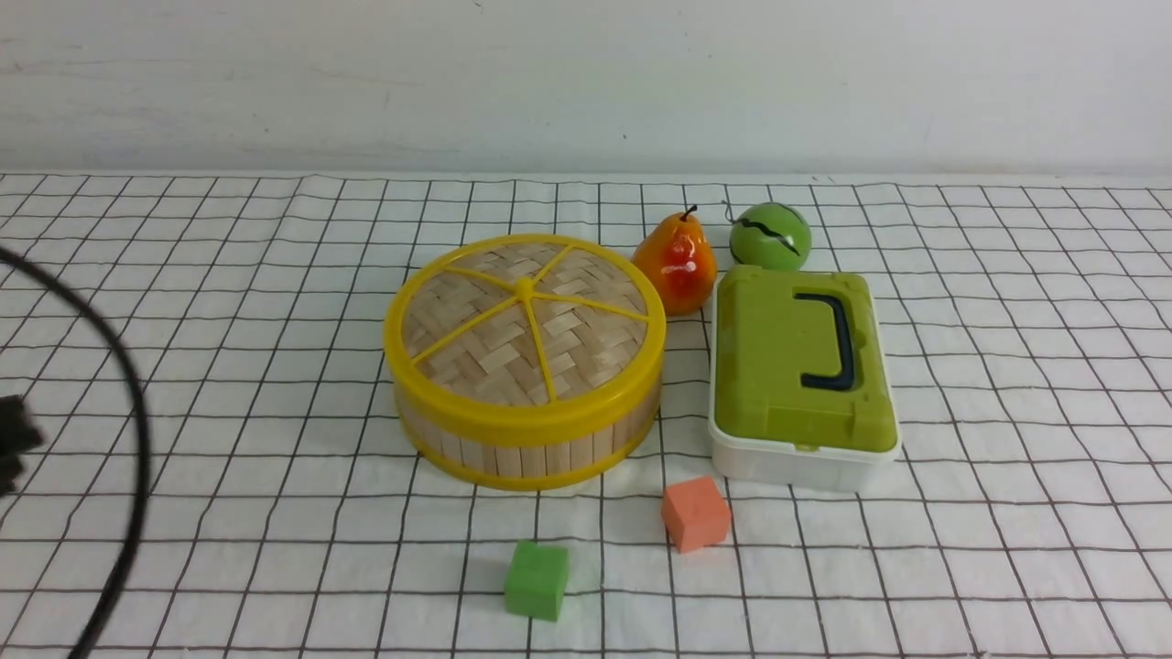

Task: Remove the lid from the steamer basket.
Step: Use the left arm to lift the lid of the steamer

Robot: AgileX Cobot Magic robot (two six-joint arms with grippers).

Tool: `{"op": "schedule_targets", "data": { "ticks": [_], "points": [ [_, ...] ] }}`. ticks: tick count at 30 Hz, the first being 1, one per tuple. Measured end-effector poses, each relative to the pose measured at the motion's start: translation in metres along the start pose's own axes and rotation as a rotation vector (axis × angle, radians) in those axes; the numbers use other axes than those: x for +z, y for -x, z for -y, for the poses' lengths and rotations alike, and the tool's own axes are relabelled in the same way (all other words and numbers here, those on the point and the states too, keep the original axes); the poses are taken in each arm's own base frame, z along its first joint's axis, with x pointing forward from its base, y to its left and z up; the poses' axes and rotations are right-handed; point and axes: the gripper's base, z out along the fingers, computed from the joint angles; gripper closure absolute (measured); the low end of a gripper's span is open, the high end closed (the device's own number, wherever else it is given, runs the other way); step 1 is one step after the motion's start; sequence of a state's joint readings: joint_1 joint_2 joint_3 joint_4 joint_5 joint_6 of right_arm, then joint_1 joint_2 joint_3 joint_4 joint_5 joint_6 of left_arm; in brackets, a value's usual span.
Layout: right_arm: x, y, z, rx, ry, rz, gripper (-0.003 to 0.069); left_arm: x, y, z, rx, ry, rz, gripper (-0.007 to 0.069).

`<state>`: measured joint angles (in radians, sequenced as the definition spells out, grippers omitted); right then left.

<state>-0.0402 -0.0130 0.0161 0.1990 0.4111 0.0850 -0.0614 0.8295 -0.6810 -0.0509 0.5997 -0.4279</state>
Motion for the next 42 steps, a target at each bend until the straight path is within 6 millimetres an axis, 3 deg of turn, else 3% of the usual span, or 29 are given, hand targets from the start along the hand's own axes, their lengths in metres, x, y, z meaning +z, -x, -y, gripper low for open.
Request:
{"op": "schedule_targets", "data": {
  "ticks": [5, 6, 11, 16, 21, 27, 34, 42],
  "points": [
    [0.000, 0.000, 0.000, 0.000, 0.000, 0.000, 0.0419, 0.049, 0.010, 0.039, 0.085, -0.203, -0.226, 0.0637],
    [0.000, 0.000, 0.000, 0.000, 0.000, 0.000, 0.0419, 0.048, 0.012, 0.041, 0.090, -0.216, -0.221, 0.0637],
    [0.000, 0.000, 0.000, 0.000, 0.000, 0.000, 0.0419, 0.083, 0.036, 0.108, 0.282, -0.415, -0.261, 0.0637],
    [0.000, 0.000, 0.000, 0.000, 0.000, 0.000, 0.0419, 0.127, 0.053, 0.161, 0.468, -0.344, -0.317, 0.0637],
    [0.000, 0.000, 0.000, 0.000, 0.000, 0.000, 0.0419, 0.149, 0.070, 0.196, 0.586, -0.192, -0.248, 0.0637],
    [0.000, 0.000, 0.000, 0.000, 0.000, 0.000, 0.0419, 0.179, 0.079, 0.215, 0.605, -0.127, -0.222, 0.0569],
    [0.000, 0.000, 0.000, 0.000, 0.000, 0.000, 0.0419, 0.229, 0.065, 0.220, 0.591, -0.094, -0.267, 0.0335],
    [0.000, 0.000, 0.000, 0.000, 0.000, 0.000, 0.0419, 0.254, 0.053, 0.214, 0.519, -0.040, -0.299, 0.0308]
  ]
}}
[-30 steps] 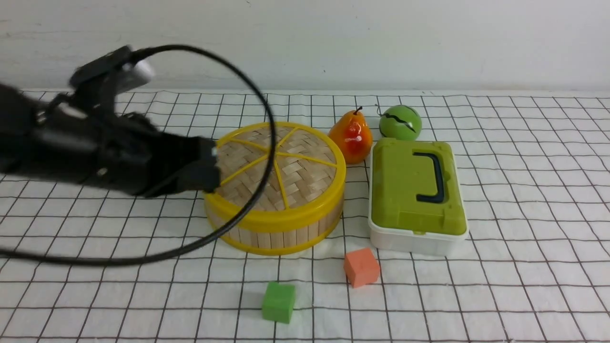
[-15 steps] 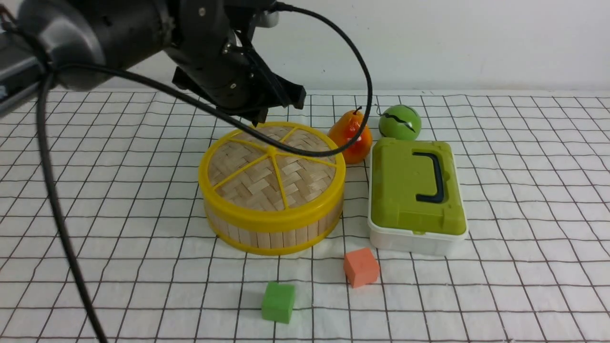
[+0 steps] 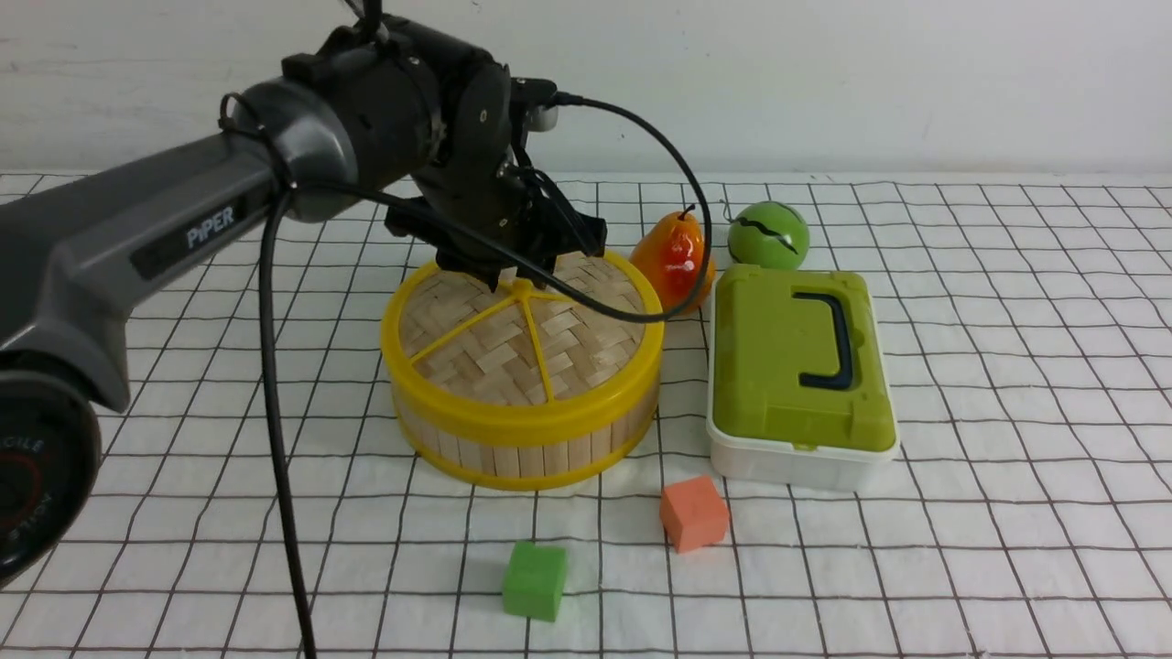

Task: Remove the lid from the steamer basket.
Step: Use the left arm to lift the lid of the steamer

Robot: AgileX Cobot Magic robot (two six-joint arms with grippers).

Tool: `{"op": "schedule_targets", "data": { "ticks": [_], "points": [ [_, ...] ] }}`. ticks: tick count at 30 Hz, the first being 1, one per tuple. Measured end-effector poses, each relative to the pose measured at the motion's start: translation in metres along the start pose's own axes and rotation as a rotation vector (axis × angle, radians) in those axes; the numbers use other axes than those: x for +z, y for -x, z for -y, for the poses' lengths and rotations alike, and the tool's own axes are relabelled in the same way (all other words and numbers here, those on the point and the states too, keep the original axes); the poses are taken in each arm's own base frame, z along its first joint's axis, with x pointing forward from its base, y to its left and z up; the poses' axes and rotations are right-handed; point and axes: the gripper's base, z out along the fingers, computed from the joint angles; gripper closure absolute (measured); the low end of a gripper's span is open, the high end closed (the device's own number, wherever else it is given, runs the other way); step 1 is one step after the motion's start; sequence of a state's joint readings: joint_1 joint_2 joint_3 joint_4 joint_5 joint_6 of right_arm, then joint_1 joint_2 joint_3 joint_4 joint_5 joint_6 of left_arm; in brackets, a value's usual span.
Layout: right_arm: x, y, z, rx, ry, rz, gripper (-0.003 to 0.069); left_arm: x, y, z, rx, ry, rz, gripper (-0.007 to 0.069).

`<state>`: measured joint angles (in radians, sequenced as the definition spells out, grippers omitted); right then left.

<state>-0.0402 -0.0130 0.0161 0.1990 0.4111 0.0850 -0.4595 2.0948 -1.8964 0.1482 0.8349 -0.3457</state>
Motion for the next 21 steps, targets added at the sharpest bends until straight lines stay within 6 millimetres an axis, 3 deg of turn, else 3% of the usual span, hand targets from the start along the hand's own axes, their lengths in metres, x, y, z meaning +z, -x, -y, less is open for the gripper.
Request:
{"op": "schedule_targets", "data": {
  "ticks": [8, 11, 21],
  "points": [
    [0.000, 0.000, 0.000, 0.000, 0.000, 0.000, 0.0419, 0.015, -0.004, 0.000, 0.005, 0.008, -0.015, 0.0412],
    [0.000, 0.000, 0.000, 0.000, 0.000, 0.000, 0.0419, 0.014, -0.002, 0.000, 0.003, 0.005, -0.004, 0.0512],
    [0.000, 0.000, 0.000, 0.000, 0.000, 0.000, 0.0419, 0.008, 0.000, 0.000, 0.003, 0.002, 0.010, 0.0515]
  ]
}}
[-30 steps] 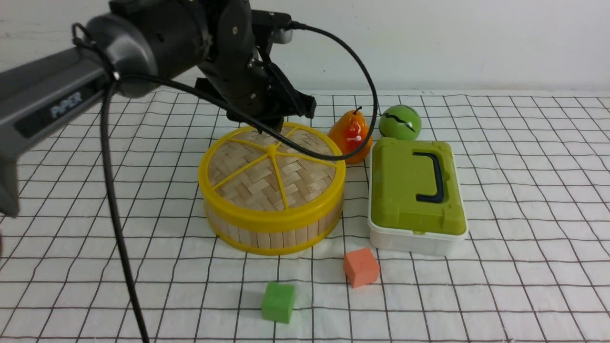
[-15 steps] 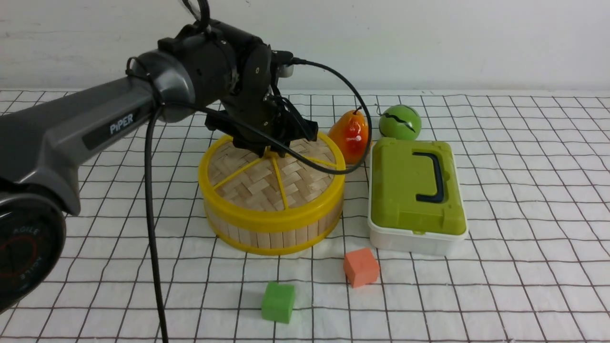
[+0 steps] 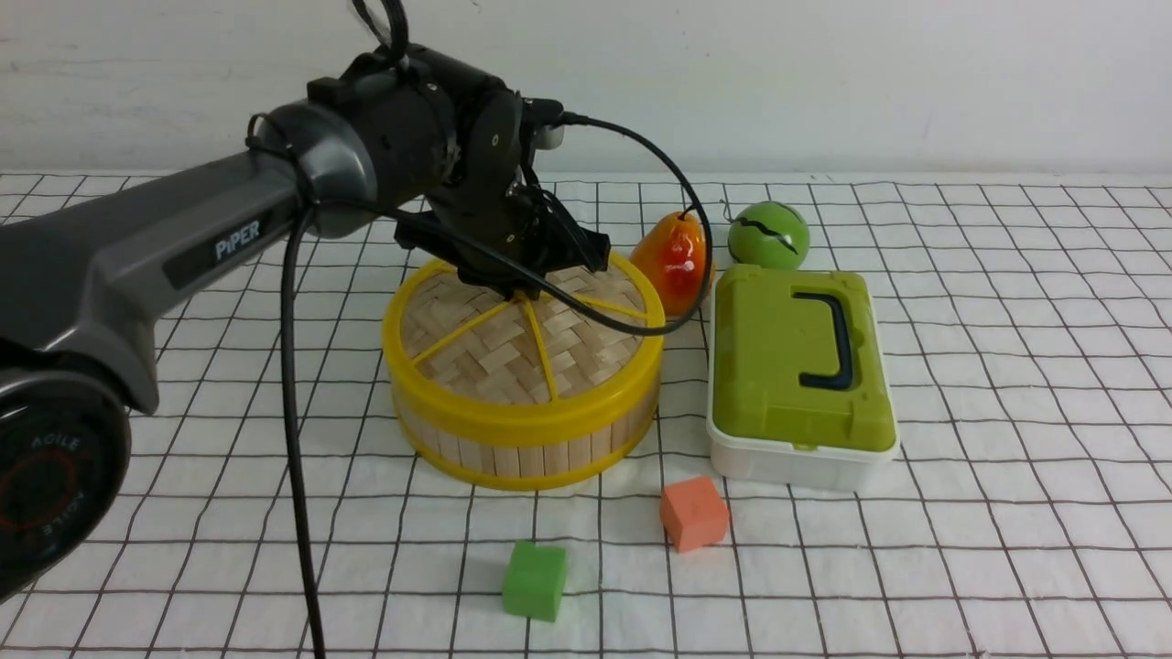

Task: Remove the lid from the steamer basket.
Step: Use the left arm to lift the lid of the steamer, then use the left arm to place the steamer lid on the table

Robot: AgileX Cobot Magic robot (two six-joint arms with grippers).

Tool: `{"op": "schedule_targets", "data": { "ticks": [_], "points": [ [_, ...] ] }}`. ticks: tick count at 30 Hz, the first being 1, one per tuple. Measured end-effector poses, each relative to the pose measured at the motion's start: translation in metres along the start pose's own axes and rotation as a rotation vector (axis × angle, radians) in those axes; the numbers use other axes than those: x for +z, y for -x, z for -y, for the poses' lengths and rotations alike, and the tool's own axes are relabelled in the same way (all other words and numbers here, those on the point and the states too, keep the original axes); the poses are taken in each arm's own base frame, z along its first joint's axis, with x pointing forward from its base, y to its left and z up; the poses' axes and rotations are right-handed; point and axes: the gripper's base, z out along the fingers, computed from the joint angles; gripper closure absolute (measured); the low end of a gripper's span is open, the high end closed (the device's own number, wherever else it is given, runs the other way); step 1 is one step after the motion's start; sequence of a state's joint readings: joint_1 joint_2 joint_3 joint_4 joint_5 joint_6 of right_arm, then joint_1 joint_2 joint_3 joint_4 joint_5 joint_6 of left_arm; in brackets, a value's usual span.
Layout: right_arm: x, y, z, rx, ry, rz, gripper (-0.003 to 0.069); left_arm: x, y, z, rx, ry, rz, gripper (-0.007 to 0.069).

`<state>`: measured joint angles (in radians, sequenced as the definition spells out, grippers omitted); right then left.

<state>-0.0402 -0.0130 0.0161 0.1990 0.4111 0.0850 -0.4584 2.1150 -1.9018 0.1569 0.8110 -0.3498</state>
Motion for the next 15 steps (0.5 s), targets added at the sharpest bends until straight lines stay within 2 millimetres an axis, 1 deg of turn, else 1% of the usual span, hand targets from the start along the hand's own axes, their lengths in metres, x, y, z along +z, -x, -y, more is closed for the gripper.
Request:
{"op": "schedule_targets", "data": {
  "ticks": [2, 6, 8, 9, 10, 11, 13, 14, 15],
  "points": [
    [0.000, 0.000, 0.000, 0.000, 0.000, 0.000, 0.0419, -0.010, 0.004, -0.001, 0.004, 0.002, 0.023, 0.0515],
    [0.000, 0.000, 0.000, 0.000, 0.000, 0.000, 0.0419, -0.050, 0.017, -0.004, 0.007, 0.001, 0.106, 0.0515],
    [0.000, 0.000, 0.000, 0.000, 0.000, 0.000, 0.0419, -0.078, 0.025, -0.009, 0.019, 0.016, 0.166, 0.0515],
    [0.000, 0.000, 0.000, 0.000, 0.000, 0.000, 0.0419, -0.081, 0.026, -0.010, 0.020, 0.018, 0.172, 0.0515],
    [0.000, 0.000, 0.000, 0.000, 0.000, 0.000, 0.0419, -0.101, 0.031, -0.019, 0.019, 0.043, 0.210, 0.0515],
    [0.000, 0.000, 0.000, 0.000, 0.000, 0.000, 0.0419, -0.110, 0.033, -0.026, 0.017, 0.060, 0.226, 0.0515],
    [0.000, 0.000, 0.000, 0.000, 0.000, 0.000, 0.0419, -0.129, 0.037, -0.046, 0.004, 0.117, 0.249, 0.0515],
    [0.000, 0.000, 0.000, 0.000, 0.000, 0.000, 0.0419, -0.131, 0.037, -0.048, 0.000, 0.121, 0.249, 0.0515],
    [0.000, 0.000, 0.000, 0.000, 0.000, 0.000, 0.0419, -0.140, 0.038, -0.065, -0.010, 0.174, 0.254, 0.0515]
  ]
}}
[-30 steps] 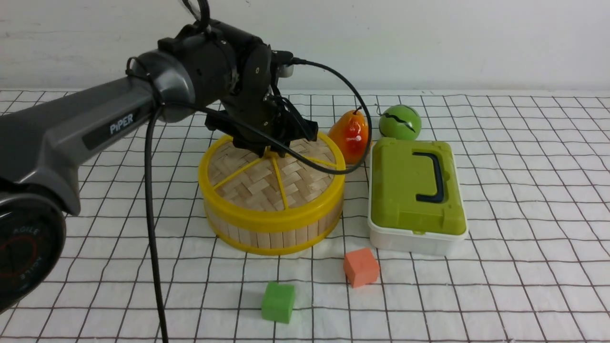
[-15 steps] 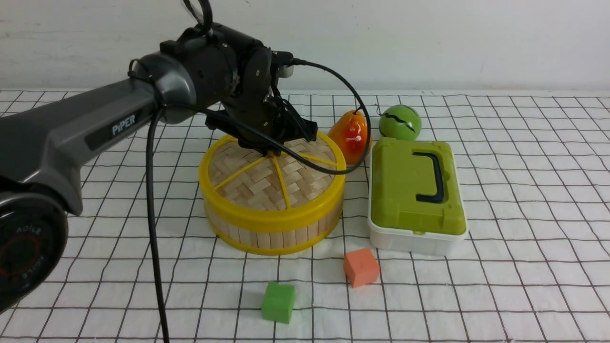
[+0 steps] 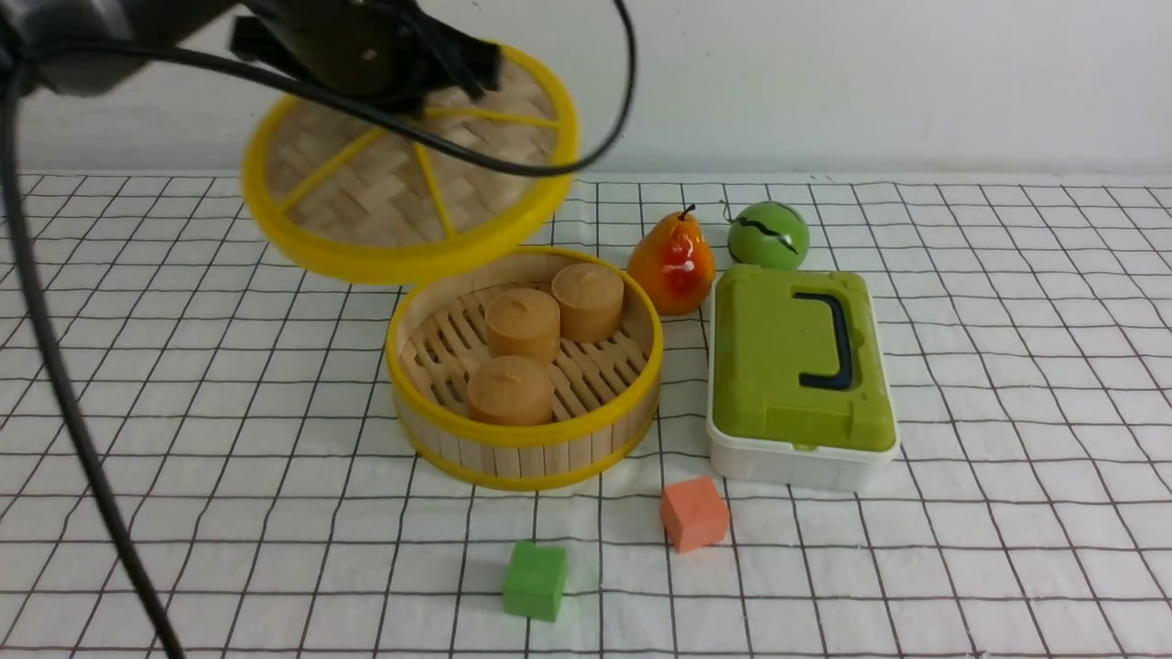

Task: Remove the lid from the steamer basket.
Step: Use the left arm to place the steamer lid on the table

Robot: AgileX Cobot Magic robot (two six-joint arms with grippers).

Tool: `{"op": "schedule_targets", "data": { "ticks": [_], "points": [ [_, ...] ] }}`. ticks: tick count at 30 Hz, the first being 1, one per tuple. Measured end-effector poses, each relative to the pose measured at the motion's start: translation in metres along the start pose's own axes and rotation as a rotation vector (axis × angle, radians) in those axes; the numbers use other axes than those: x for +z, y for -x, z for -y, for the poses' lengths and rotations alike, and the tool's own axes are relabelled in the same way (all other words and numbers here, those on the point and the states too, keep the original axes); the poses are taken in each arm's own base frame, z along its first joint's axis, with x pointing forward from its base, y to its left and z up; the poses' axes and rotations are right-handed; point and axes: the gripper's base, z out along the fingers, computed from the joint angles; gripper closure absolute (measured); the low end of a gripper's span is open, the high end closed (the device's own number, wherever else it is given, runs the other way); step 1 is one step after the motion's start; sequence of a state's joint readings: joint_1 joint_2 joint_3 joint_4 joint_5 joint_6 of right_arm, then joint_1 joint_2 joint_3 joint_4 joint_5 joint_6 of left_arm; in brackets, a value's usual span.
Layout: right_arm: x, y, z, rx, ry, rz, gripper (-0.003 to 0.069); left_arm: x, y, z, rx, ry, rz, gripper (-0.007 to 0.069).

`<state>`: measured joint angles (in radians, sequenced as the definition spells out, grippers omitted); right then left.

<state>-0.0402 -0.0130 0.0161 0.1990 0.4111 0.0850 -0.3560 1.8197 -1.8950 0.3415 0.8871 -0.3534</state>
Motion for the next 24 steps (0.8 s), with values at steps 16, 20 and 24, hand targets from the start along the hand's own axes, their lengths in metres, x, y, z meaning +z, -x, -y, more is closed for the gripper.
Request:
{"op": "schedule_targets", "data": {
  "ticks": [16, 20, 24],
  "points": [
    [0.000, 0.000, 0.000, 0.000, 0.000, 0.000, 0.0419, 0.111, -0.120, -0.103, -0.292, 0.179, -0.181, 0.0515],
    [0.000, 0.000, 0.000, 0.000, 0.000, 0.000, 0.0419, 0.132, -0.136, -0.101, -0.295, 0.178, -0.225, 0.0512],
    [0.000, 0.000, 0.000, 0.000, 0.000, 0.000, 0.0419, 0.139, -0.142, -0.100, -0.291, 0.182, -0.247, 0.0445]
  ]
}}
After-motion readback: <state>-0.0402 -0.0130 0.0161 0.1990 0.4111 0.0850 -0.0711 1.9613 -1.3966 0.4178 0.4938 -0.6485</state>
